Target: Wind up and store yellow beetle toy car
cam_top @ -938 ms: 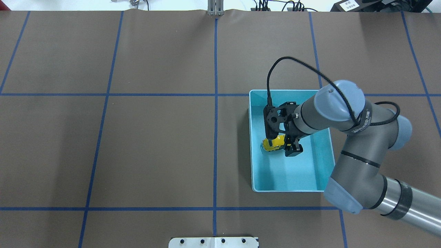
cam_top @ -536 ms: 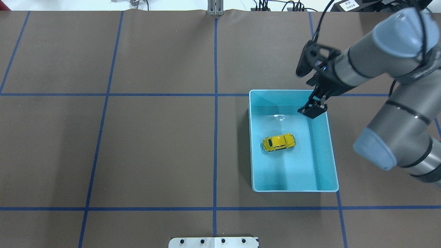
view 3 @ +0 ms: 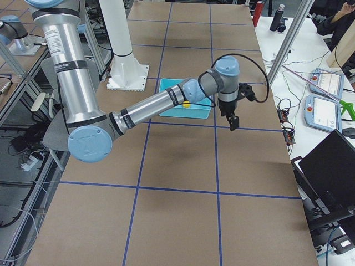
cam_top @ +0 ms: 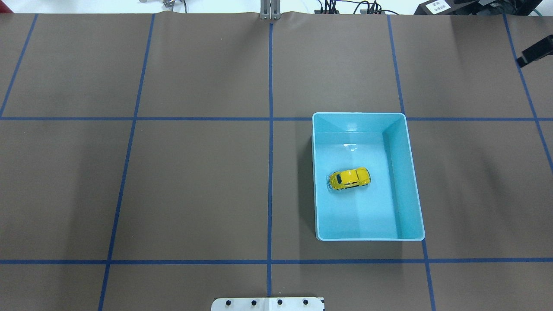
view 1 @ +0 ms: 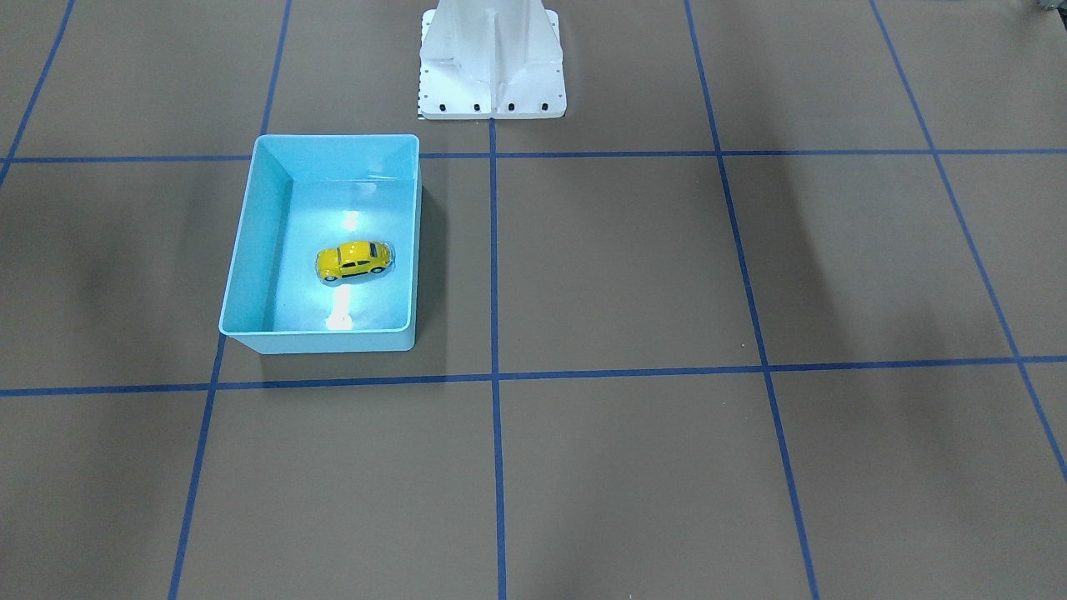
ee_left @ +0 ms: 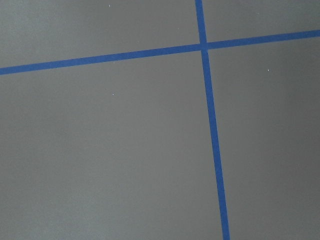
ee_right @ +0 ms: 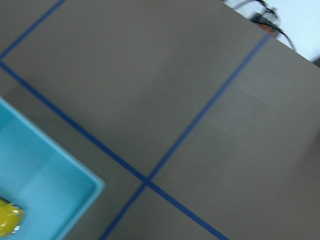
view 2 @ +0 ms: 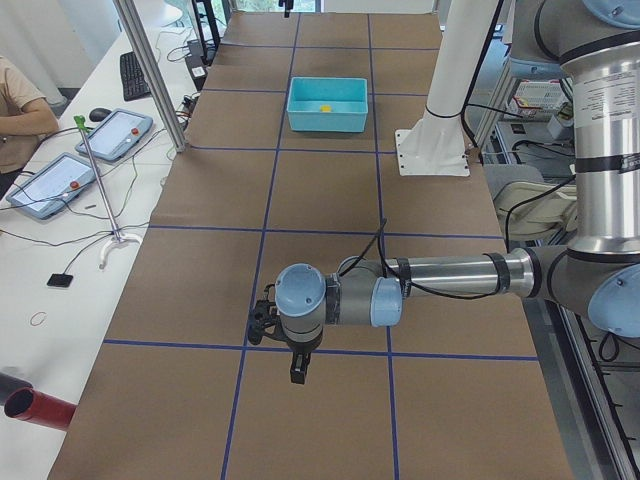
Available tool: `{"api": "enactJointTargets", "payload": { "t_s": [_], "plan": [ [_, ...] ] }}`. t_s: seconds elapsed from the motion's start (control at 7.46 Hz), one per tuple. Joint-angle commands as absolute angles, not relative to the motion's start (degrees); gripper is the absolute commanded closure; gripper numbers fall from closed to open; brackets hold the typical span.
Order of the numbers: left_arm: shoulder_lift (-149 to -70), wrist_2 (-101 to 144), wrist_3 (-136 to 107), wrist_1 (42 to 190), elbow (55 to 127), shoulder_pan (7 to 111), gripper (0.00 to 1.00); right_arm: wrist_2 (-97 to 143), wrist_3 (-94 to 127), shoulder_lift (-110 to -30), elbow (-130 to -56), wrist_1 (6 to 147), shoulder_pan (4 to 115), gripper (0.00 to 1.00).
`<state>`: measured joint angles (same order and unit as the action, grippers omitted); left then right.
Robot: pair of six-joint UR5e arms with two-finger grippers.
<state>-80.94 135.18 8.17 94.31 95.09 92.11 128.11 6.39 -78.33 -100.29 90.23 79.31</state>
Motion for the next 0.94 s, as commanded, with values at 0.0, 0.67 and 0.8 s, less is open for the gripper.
{"api": "enactJointTargets", "payload": {
  "t_s": [0.0,0.67,0.8],
  "plan": [
    [-80.9,135.2,8.2,94.3,95.1,92.1,0.0,131.1,6.2,-83.8,-92.5,90.2,83.8,0.0],
    [-80.9,135.2,8.2,94.3,95.1,92.1,0.0,130.9,6.8,-84.4,-89.2,90.1,85.6,0.0],
    [-80.9,135.2,8.2,94.3,95.1,92.1,0.0,130.9,6.7,-84.4,-89.3,90.1,85.6,0.0]
  ]
}}
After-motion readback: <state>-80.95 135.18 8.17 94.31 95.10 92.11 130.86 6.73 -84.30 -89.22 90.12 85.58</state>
